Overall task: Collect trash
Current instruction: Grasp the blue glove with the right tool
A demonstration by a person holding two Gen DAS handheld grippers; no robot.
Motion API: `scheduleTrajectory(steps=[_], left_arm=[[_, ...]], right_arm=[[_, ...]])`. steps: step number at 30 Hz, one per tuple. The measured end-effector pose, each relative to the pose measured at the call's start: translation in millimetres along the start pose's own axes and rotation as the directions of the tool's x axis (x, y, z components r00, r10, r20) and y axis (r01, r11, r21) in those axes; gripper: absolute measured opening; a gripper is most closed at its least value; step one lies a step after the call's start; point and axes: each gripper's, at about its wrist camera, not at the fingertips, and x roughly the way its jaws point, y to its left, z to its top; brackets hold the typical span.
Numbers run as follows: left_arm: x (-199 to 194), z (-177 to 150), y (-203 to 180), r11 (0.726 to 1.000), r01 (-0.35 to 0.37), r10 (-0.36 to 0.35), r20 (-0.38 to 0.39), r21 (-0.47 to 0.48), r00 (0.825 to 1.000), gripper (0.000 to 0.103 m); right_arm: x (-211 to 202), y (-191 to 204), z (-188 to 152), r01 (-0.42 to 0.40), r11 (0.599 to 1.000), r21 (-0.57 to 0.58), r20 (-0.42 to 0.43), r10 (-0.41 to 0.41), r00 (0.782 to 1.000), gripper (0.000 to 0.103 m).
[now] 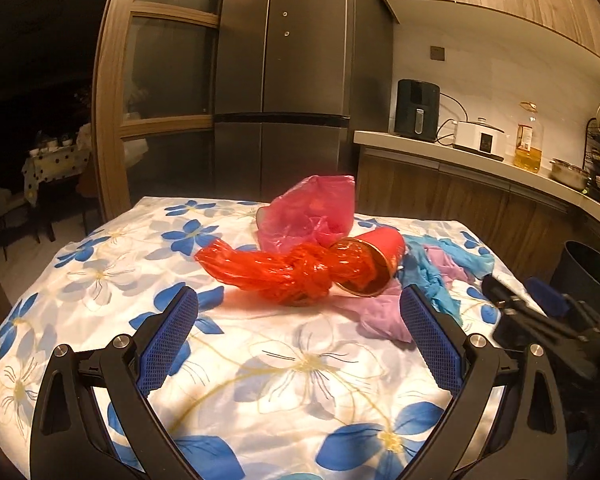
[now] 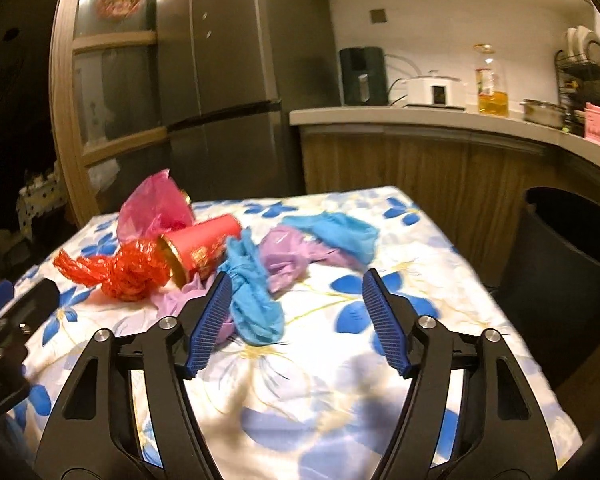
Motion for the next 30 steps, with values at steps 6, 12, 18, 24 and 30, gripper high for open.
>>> scheduleTrajectory(steps=[6,12,18,24,30], left_arm=[[6,-1,5,1.000,0.003,-0.003,-0.008,-0.010,1.000,0.097],[7,-1,7,1.000,0.002,-0.002,-0.011,-0.014,1.000,0.097],[8,-1,5,1.000,0.000,0.000,-0.015,0.000,1.000,0.097],[9,-3,-6,1.000,0.025,-0.025,-0.029,0.006,0.999,0.097],[25,-6,-35,0.996,0.086,-0.086,-0.074,0.005,0.994,0.096]], right_arm=[[26,5,-1,-0.027,1.000,0.002,-0.088,0.027,0.996,0.052],[48,7,-9,-0.040,0.999,-0.002,-0.183,0.039,0.982,0.040],[51,7,-11,-0.067,0.998,0.002,-0.203,0.066,0.977,0.008],[13,-7,-1,-0.068,0.997,0.048,-0.071,0.071,0.995,0.004],[-27,-29,1,-0.032,0.996,0.078,0.027,0.030,0.999,0.004]])
